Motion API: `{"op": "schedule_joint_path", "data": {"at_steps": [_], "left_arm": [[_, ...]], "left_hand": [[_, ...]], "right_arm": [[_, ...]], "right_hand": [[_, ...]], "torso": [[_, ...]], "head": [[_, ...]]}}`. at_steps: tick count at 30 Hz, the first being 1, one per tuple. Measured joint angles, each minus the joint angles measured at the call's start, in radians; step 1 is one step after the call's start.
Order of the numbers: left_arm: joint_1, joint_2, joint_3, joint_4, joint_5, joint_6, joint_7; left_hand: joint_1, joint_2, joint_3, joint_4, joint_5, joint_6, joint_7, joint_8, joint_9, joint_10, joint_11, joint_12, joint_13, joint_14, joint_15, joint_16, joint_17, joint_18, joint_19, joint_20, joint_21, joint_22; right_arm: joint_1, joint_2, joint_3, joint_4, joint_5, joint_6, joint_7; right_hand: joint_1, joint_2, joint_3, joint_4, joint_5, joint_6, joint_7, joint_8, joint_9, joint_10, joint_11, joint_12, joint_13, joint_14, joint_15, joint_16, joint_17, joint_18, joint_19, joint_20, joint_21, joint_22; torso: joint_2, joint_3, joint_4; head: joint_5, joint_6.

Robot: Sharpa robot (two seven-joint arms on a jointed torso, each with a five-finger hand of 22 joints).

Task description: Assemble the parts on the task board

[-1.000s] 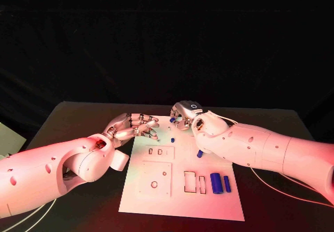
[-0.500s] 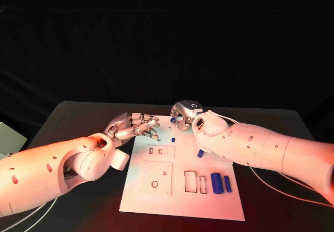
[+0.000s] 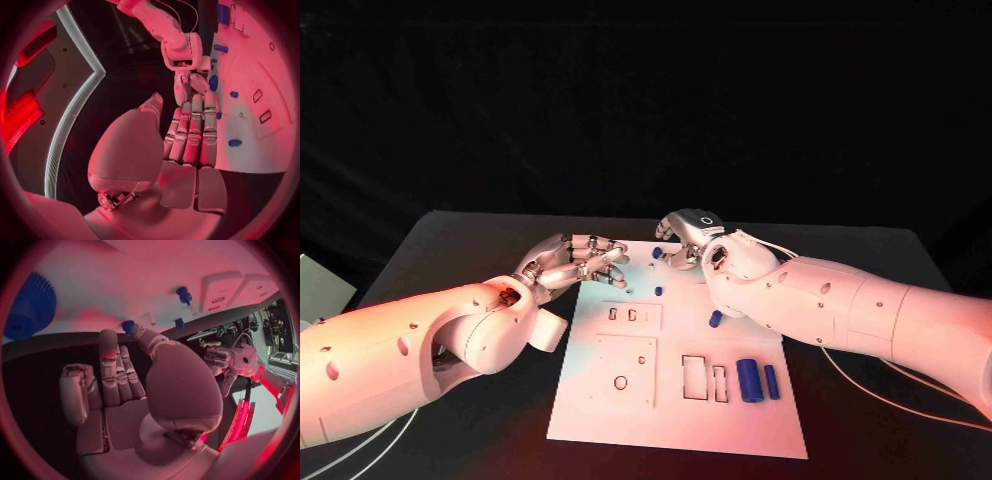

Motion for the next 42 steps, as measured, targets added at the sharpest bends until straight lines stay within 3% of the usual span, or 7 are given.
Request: {"op": "schedule_joint_path", "data": {"at_steps": [8, 21, 27, 33, 36, 39, 42], "left_arm": [[0.0, -0.002, 0.0, -0.007, 0.001, 0.0, 0.0], [0.0, -0.006, 0.0, -0.024, 0.005, 0.0, -0.001], [0.0, 0.0, 0.0, -0.032, 0.008, 0.001, -0.001], [0.0, 0.003, -0.001, -0.036, 0.01, 0.002, -0.001], [0.0, 0.004, -0.001, -0.037, 0.011, 0.002, -0.002], [0.0, 0.004, -0.001, -0.037, 0.011, 0.003, -0.003], [0.0, 0.005, -0.001, -0.037, 0.012, 0.004, -0.003]], "left_hand": [[0.0, 0.0, 0.0, 0.0, 0.0, 0.0, 0.0, 0.0, 0.0, 0.0, 0.0, 0.0, 0.0, 0.0, 0.0, 0.0, 0.0, 0.0, 0.0, 0.0, 0.0, 0.0], [0.0, 0.0, 0.0, 0.0, 0.0, 0.0, 0.0, 0.0, 0.001, 0.0, 0.0, 0.0, 0.0, 0.0, 0.0, 0.0, 0.002, 0.0, 0.0, 0.0, 0.0, -0.001], [0.0, 0.0, 0.0, 0.0, 0.0, 0.0, 0.0, 0.0, 0.001, 0.0, 0.0, 0.0, 0.0, 0.0, 0.0, 0.0, 0.002, 0.0, 0.0, 0.0, 0.0, -0.001], [0.0, 0.0, 0.0, 0.0, 0.0, 0.0, 0.0, 0.0, 0.0, 0.0, 0.0, 0.0, 0.0, 0.0, 0.0, 0.0, 0.002, 0.0, 0.0, 0.0, 0.0, -0.001], [-0.004, 0.004, 0.0, 0.0, 0.0, 0.0, 0.0, 0.0, 0.001, 0.0, 0.0, 0.0, 0.0, 0.0, 0.0, 0.0, 0.003, 0.0, 0.0, 0.0, 0.0, -0.002], [-0.004, 0.004, 0.0, 0.0, 0.0, 0.0, 0.0, 0.0, 0.001, 0.0, 0.0, 0.0, 0.0, 0.0, 0.0, 0.0, 0.003, 0.0, 0.0, 0.0, 0.0, -0.002], [-0.004, 0.004, 0.0, 0.0, 0.0, 0.0, 0.0, 0.0, 0.001, 0.0, 0.0, 0.0, 0.0, 0.0, 0.0, 0.0, 0.003, 0.0, 0.0, 0.0, 0.0, -0.002]], "right_arm": [[0.002, -0.097, 0.007, 0.103, 0.036, -0.017, 0.012], [0.027, -0.314, 0.034, 0.263, 0.361, 0.005, 0.128], [0.031, -0.334, 0.037, 0.229, 0.394, 0.042, 0.132], [0.032, -0.324, 0.037, 0.183, 0.368, 0.099, 0.117], [0.032, -0.311, 0.036, 0.165, 0.331, 0.127, 0.103], [0.032, -0.298, 0.034, 0.157, 0.29, 0.148, 0.087], [0.031, -0.288, 0.034, 0.152, 0.263, 0.161, 0.073]], "right_hand": [[0.049, 0.011, -0.007, 0.007, 0.0, 0.028, -0.013, -0.007, -0.021, 0.061, -0.011, 0.022, 0.006, -0.008, -0.008, 0.006, -0.025, 0.0, 0.0, 0.0, -0.014, 0.0], [0.083, -0.031, 0.063, -0.031, 0.0, 0.016, -0.006, 0.007, -0.037, 0.155, -0.018, 0.153, 0.114, -0.105, -0.012, 0.116, 0.002, 0.0, 0.0, -0.008, 0.007, 0.0], [0.088, -0.017, -0.07, -0.027, 0.003, -0.064, -0.019, 0.145, 0.007, -0.058, -0.037, 0.904, 0.743, 0.005, -0.022, 0.381, 0.459, -0.016, 0.0, -0.008, 0.094, 0.0], [0.07, -0.014, -0.058, 0.017, 0.003, -0.072, -0.024, 0.164, -0.005, -0.053, -0.048, 0.873, 0.69, 0.071, -0.034, 0.398, 0.527, -0.016, -0.001, -0.015, 0.094, 0.0], [0.048, -0.035, -0.081, 0.049, 0.003, -0.065, -0.032, 0.164, -0.019, 0.121, -0.024, 1.06, 0.914, 0.142, -0.041, 0.442, 0.726, -0.016, 0.0, -0.022, 0.094, 0.0], [0.034, -0.029, -0.177, 0.089, 0.003, -0.092, -0.026, 0.155, -0.035, 0.409, -0.053, 1.354, 1.219, 0.172, -0.036, 0.506, 0.965, -0.016, 0.0, -0.022, 0.094, 0.0], [0.046, -0.017, -0.218, 0.106, 0.003, -0.094, -0.024, 0.155, -0.042, 0.454, -0.052, 1.412, 1.241, 0.172, -0.036, 0.511, 0.996, -0.016, 0.0, -0.022, 0.094, 0.0]], "torso": [[-0.002, 0.0, -0.0027], [-0.021, 0.0035, -0.0261], [-0.029, 0.0071, -0.0335], [-0.032, 0.0096, -0.0363], [-0.032, 0.0103, -0.0369], [-0.031, 0.0103, -0.0369], [-0.03, 0.0103, -0.0363]], "head": [[-0.002, 0.004], [0.002, 0.01], [0.002, 0.008], [0.002, 0.004], [0.002, 0.004], [0.0, 0.002], [-0.002, 0.001]]}}
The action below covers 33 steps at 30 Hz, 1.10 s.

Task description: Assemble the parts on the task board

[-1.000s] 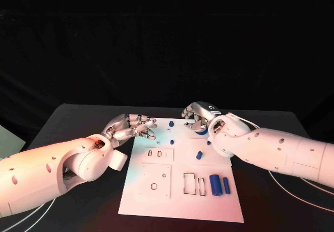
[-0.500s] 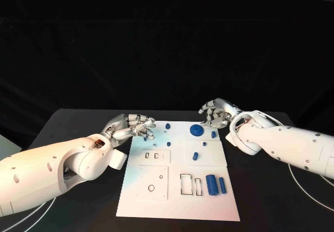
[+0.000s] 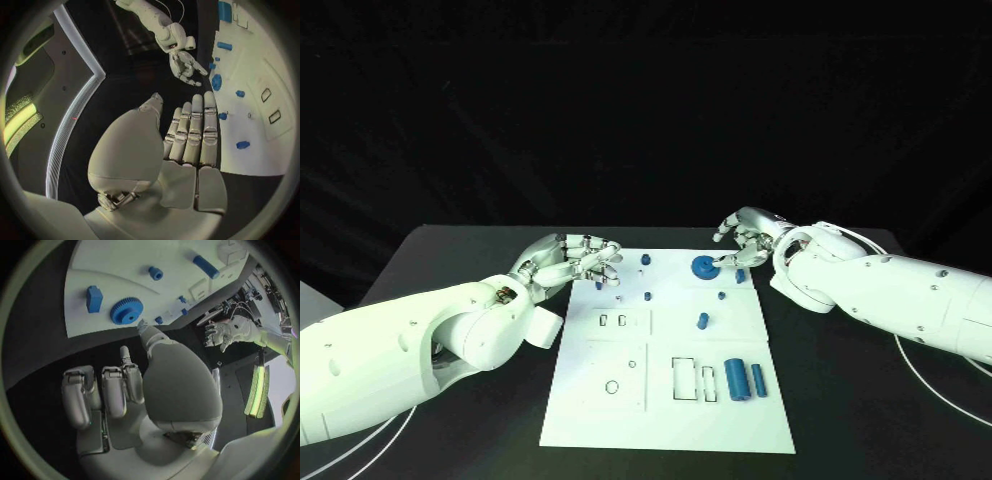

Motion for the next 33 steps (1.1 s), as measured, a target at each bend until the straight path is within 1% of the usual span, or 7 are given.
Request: {"op": "schedule_joint_path", "data": {"at_steps": [1, 4, 12, 23, 26, 32, 33], "left_arm": [[0.0, 0.0, 0.0, 0.0, 0.0, 0.0, 0.0], [0.0, 0.0, 0.0, 0.0, 0.0, 0.001, -0.001], [0.0, 0.0, 0.0, 0.0, 0.001, 0.002, -0.003], [0.0, 0.0, 0.0, 0.002, 0.001, 0.004, -0.004], [0.0, -0.001, 0.0, 0.003, 0.001, 0.004, -0.004], [0.0, -0.002, 0.0, 0.004, 0.001, 0.004, -0.004], [0.0, -0.002, 0.0, 0.004, 0.001, 0.004, -0.004]], "left_hand": [[0.0, 0.0, 0.0, 0.0, 0.0, 0.0, 0.0, 0.0, 0.0, 0.0, 0.0, 0.0, 0.0, 0.0, 0.0, 0.0, 0.0, 0.0, 0.0, 0.0, 0.0, 0.0], [0.0, 0.0, 0.0, 0.0, 0.0, 0.0, 0.0, 0.0, 0.0, 0.0, 0.0, 0.0, 0.0, 0.0, 0.0, 0.0, 0.0, 0.0, 0.0, 0.0, 0.0, 0.0], [0.0, 0.0, 0.0, 0.0, 0.0, 0.0, 0.0, 0.0, 0.0, 0.0, 0.0, 0.0, 0.0, 0.0, 0.0, -0.004, 0.001, 0.0, 0.0, 0.0, 0.0, 0.0], [0.0, 0.0, 0.0, 0.0, 0.0, 0.0, 0.0, 0.0, 0.001, 0.0, 0.0, 0.0, 0.0, 0.0, 0.0, -0.004, 0.001, 0.0, 0.0, 0.0, 0.0, 0.0], [0.0, 0.0, 0.0, 0.0, 0.0, 0.0, 0.0, 0.0, 0.001, 0.0, 0.0, 0.0, 0.0, 0.0, 0.0, -0.004, 0.001, 0.0, 0.0, 0.0, 0.0, 0.0], [0.0, 0.0, 0.0, 0.0, 0.0, 0.0, 0.0, 0.0, 0.002, 0.0, 0.0, 0.0, 0.0, 0.0, 0.0, -0.004, 0.002, 0.0, 0.0, 0.0, 0.0, -0.001], [0.0, 0.0, 0.0, 0.0, 0.0, 0.0, 0.0, 0.0, 0.002, 0.0, 0.0, 0.0, 0.0, 0.0, 0.0, -0.004, 0.002, 0.0, 0.0, 0.0, 0.0, -0.001]], "right_arm": [[0.0, 0.004, 0.0, -0.002, -0.008, 0.004, -0.005], [-0.001, 0.015, -0.001, -0.008, -0.022, 0.013, -0.017], [-0.005, 0.039, -0.002, -0.023, -0.039, 0.025, -0.038], [-0.022, 0.063, -0.006, -0.054, -0.06, 0.047, -0.063], [-0.024, 0.068, -0.006, -0.062, -0.062, 0.051, -0.067], [-0.026, 0.075, -0.006, -0.073, -0.064, 0.058, -0.072], [-0.026, 0.076, -0.006, -0.074, -0.064, 0.058, -0.072]], "right_hand": [[0.006, 0.006, -0.014, 0.01, 0.0, 0.0, 0.0, 0.0, -0.002, 0.006, 0.001, 0.018, 0.002, 0.0, 0.0, 0.0, 0.002, 0.0, 0.0, 0.0, 0.0, 0.0], [0.009, 0.009, -0.031, 0.027, 0.0, 0.0, 0.0, 0.0, -0.005, 0.006, 0.001, 0.045, 0.002, 0.0, 0.0, 0.0, 0.002, 0.0, 0.0, 0.0, 0.0, 0.0], [0.009, 0.009, -0.046, 0.042, 0.0, -0.001, 0.002, 0.0, -0.008, 0.006, 0.001, 0.051, 0.002, 0.0, 0.0, 0.0, 0.002, 0.0, 0.0, 0.0, 0.0, 0.0], [0.01, 0.01, -0.053, 0.049, 0.0, 0.002, -0.002, 0.0, -0.008, 0.006, 0.001, 0.051, 0.002, 0.0, 0.0, 0.0, 0.002, 0.0, 0.0, 0.0, 0.0, 0.001], [0.01, 0.016, -0.053, 0.049, 0.0, 0.002, -0.002, 0.0, -0.009, 0.006, 0.001, 0.051, 0.002, 0.0, 0.0, 0.0, 0.002, 0.0, 0.0, 0.0, 0.0, 0.001], [0.008, 0.019, -0.053, 0.055, 0.0, 0.002, -0.002, 0.0, -0.009, 0.006, 0.001, 0.051, 0.002, 0.0, 0.0, 0.0, 0.002, 0.0, 0.0, 0.0, -0.001, 0.001], [0.013, 0.024, -0.053, 0.055, 0.0, 0.002, -0.002, 0.0, -0.009, 0.006, 0.001, 0.051, 0.002, 0.0, 0.0, 0.0, 0.002, 0.0, 0.0, 0.0, -0.001, 0.001]], "torso": [[0.0, 0.0, 0.0004], [0.001, 0.0, 0.0013], [0.001, -0.0007, 0.0021], [0.001, -0.0008, 0.0017], [0.001, -0.0008, 0.0021], [0.001, -0.0012, 0.0024], [0.001, -0.0012, 0.0022]], "head": [[0.0, 0.0], [-0.001, -0.002], [-0.001, -0.006], [-0.001, -0.011], [0.0, -0.013], [0.0, -0.015], [0.0, -0.015]]}}
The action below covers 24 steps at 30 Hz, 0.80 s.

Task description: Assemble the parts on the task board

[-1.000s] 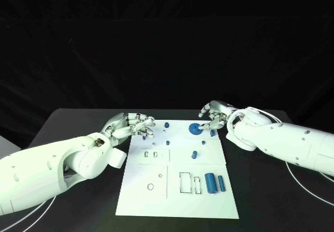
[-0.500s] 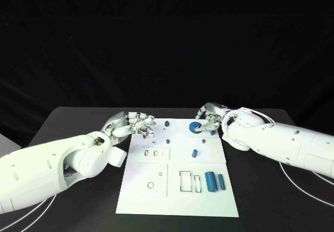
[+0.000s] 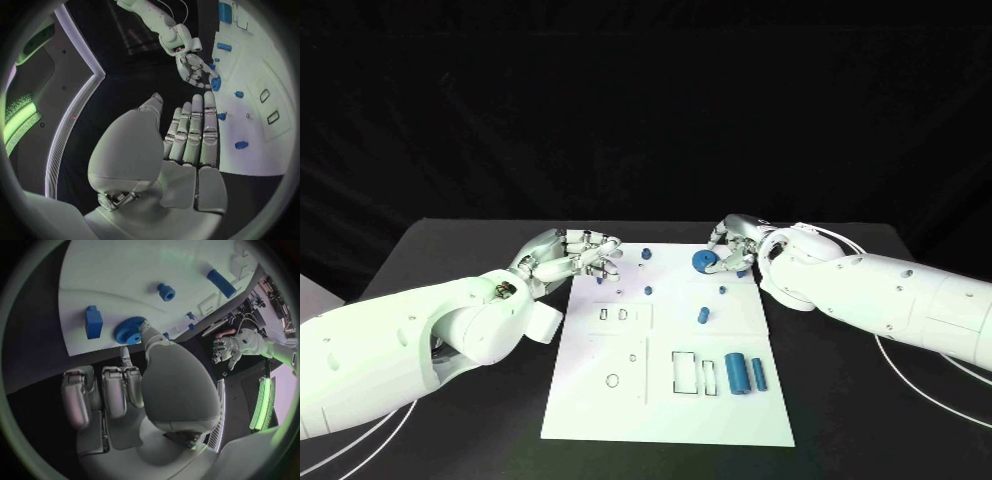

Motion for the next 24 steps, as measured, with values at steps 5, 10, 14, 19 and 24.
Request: {"op": "schedule_joint_path", "data": {"at_steps": [5, 10, 14, 19, 24], "left_arm": [[0.0, 0.0, 0.0, 0.001, 0.0, 0.0, 0.0], [0.0, -0.001, 0.0, 0.001, 0.0, 0.0, -0.001], [0.0, -0.001, 0.0, 0.001, 0.0, 0.0, -0.002], [0.0, 0.0, 0.0, 0.001, -0.001, 0.0, -0.002], [0.0, 0.0, 0.0, 0.001, -0.001, 0.0, -0.003]], "left_hand": [[0.0, 0.0, 0.0, 0.0, 0.0, 0.0, 0.0, 0.0, 0.0, 0.0, 0.0, 0.0, 0.0, 0.0, 0.0, 0.0, 0.0, 0.0, 0.0, 0.0, 0.0, 0.0], [0.0, 0.0, 0.0, 0.0, 0.0, 0.0, 0.0, 0.0, 0.0, 0.0, 0.0, 0.0, 0.0, 0.0, 0.0, 0.0, 0.001, 0.0, 0.0, 0.0, -0.004, -0.001], [0.0, 0.0, 0.0, 0.0, 0.0, 0.0, 0.0, 0.0, 0.001, 0.0, 0.0, 0.0, 0.0, 0.0, 0.0, 0.0, 0.001, 0.0, 0.0, 0.0, -0.004, -0.001], [0.0, 0.0, 0.0, 0.0, 0.0, 0.0, 0.0, 0.0, 0.001, 0.0, 0.0, 0.0, 0.0, 0.0, 0.0, 0.0, 0.001, 0.0, 0.0, 0.0, -0.004, -0.001], [0.0, 0.0, 0.0, 0.0, 0.0, 0.0, 0.0, 0.0, 0.001, 0.0, 0.0, 0.0, 0.0, 0.0, 0.0, 0.0, 0.001, 0.0, 0.0, 0.0, -0.004, -0.001]], "right_arm": [[0.0, 0.005, 0.0, -0.006, 0.0, 0.002, -0.001], [-0.001, 0.011, 0.0, -0.012, 0.003, 0.006, -0.001], [-0.001, 0.013, 0.0, -0.016, 0.007, 0.011, -0.001], [0.0, 0.015, 0.001, -0.019, 0.01, 0.016, -0.001], [0.0, 0.018, 0.001, -0.022, 0.011, 0.018, -0.001]], "right_hand": [[0.0, 0.01, 0.003, 0.008, 0.0, 0.003, 0.003, 0.005, -0.002, 0.0, 0.0, 0.0, 0.0, 0.0, 0.0, 0.0, 0.0, 0.0, 0.0, 0.0, 0.0, 0.0], [-0.009, 0.038, 0.014, 0.033, 0.0, 0.023, -0.003, 0.009, -0.004, 0.0, 0.0, 0.0, 0.0, 0.0, 0.0, 0.0, 0.0, 0.0, 0.0, 0.0, 0.0, 0.0], [-0.015, 0.054, 0.024, 0.043, 0.0, 0.04, -0.006, 0.017, -0.004, 0.0, 0.0, 0.0, 0.0, 0.0, 0.0, 0.0, 0.0, 0.0, 0.0, 0.0, 0.0, 0.0], [-0.014, 0.061, 0.028, 0.047, 0.0, 0.053, -0.009, 0.016, -0.006, 0.0, 0.0, 0.0, 0.0, 0.004, -0.004, 0.0, 0.0, 0.0, 0.0, 0.0, 0.0, 0.0], [-0.013, 0.06, 0.028, 0.046, 0.0, 0.053, -0.009, 0.017, -0.006, 0.0, 0.0, 0.0, 0.0, 0.004, -0.004, 0.0, 0.001, 0.0, 0.0, 0.0, 0.0, 0.0]], "torso": [[-0.001, 0.0002, -0.001], [0.0, 0.0005, -0.0011], [0.0, 0.0009, -0.0011], [0.0, 0.0011, -0.0017], [0.0, 0.0012, -0.0022]], "head": [[0.0, -0.001], [-0.001, -0.002], [-0.002, -0.003], [-0.001, -0.004], [-0.001, -0.005]]}}
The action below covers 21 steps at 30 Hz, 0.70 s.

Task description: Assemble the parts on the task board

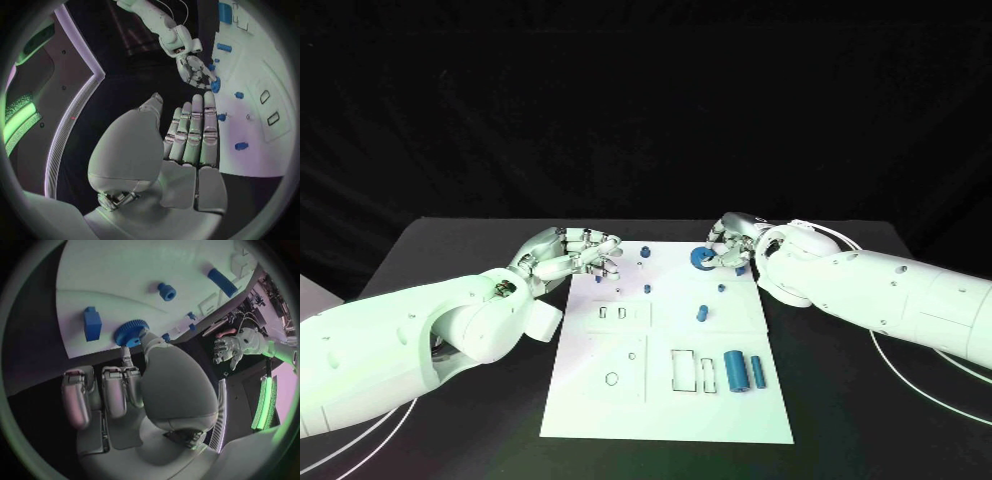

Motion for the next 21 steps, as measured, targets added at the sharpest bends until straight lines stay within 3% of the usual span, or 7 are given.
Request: {"op": "schedule_joint_path", "data": {"at_steps": [8, 21], "left_arm": [[0.0, 0.0, 0.0, -0.001, 0.0, 0.0, -0.001], [0.0, 0.0, 0.0, -0.002, 0.0, 0.0, -0.001]], "left_hand": [[0.0, 0.0, 0.0, 0.0, 0.0, 0.0, 0.0, 0.0, 0.0, 0.0, 0.0, 0.0, 0.0, 0.0, 0.0, 0.0, 0.0, 0.0, 0.0, 0.0, 0.0, 0.0], [0.0, 0.0, 0.0, 0.0, 0.0, 0.0, 0.0, 0.0, 0.0, 0.0, 0.0, 0.0, 0.0, 0.0, 0.0, 0.0, 0.0, 0.0, 0.0, 0.0, 0.0, 0.0]], "right_arm": [[-0.002, 0.005, 0.0, -0.002, -0.012, -0.007, -0.004], [-0.013, 0.008, -0.006, 0.049, -0.12, -0.09, -0.072]], "right_hand": [[0.0, 0.0, 0.003, -0.003, 0.0, 0.0, 0.0, 0.0, -0.001, 0.0, 0.0, 0.0, 0.0, 0.0, 0.0, 0.0, 0.0, 0.0, 0.0, 0.0, 0.0, 0.0], [0.004, 0.004, 0.02, -0.014, 0.0, 0.021, -0.007, 0.008, -0.005, 0.004, -0.004, 0.0, 0.0, 0.0, 0.0, 0.0, 0.0, 0.0, 0.0, -0.007, 0.0, 0.0]], "torso": [[0.0, 0.0007, 0.0012], [-0.001, 0.0, 0.0011]], "head": [[0.0, -0.001], [0.005, -0.001]]}}
